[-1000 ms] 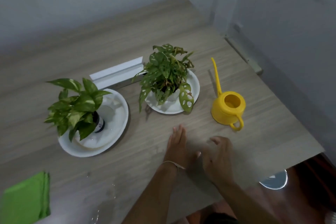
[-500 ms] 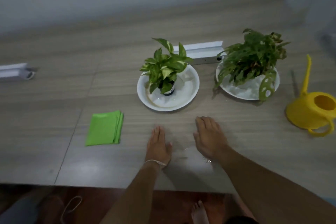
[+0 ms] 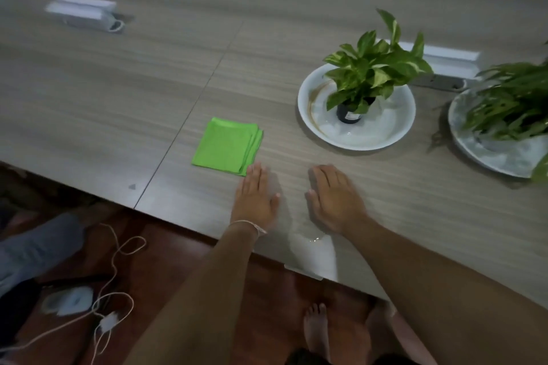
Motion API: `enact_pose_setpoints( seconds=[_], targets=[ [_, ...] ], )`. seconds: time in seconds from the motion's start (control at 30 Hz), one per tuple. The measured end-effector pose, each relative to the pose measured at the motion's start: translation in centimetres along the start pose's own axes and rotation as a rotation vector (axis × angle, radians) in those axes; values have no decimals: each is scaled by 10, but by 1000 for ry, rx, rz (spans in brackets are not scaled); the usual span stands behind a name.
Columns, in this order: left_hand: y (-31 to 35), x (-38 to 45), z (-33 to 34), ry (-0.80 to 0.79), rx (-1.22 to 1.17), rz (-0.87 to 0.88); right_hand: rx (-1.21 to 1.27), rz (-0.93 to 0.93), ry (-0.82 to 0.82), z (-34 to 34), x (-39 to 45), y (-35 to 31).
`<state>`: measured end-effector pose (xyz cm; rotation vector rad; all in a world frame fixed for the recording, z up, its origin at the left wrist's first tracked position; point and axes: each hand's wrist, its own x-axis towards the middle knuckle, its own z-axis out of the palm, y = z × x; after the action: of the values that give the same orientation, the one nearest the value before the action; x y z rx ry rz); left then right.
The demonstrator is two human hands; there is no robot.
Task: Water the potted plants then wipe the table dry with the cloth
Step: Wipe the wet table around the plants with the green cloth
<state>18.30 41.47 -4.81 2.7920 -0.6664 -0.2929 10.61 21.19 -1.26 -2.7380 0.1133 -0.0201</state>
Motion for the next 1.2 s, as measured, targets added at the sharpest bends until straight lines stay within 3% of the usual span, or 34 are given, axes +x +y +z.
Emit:
enact_pose_setpoints(
  seconds=[0.2,0.6,0.83,1.0,1.2],
  targets=[
    [-14,-1,3,77,52,-52,7,-129,-75,15,37,-28],
    [-18,1,11,216,28,-57,98,-123,-77,41,142,-79],
    [-20,0,13,242,36,-70,87,-313,-245,62,195,-109],
    [-20,1,15,213,50,-102,9,-351,-392,72,216,-101],
    [-18,-2,12,235,50,-143,-39,-375,-327,73,204,-81]
  ],
)
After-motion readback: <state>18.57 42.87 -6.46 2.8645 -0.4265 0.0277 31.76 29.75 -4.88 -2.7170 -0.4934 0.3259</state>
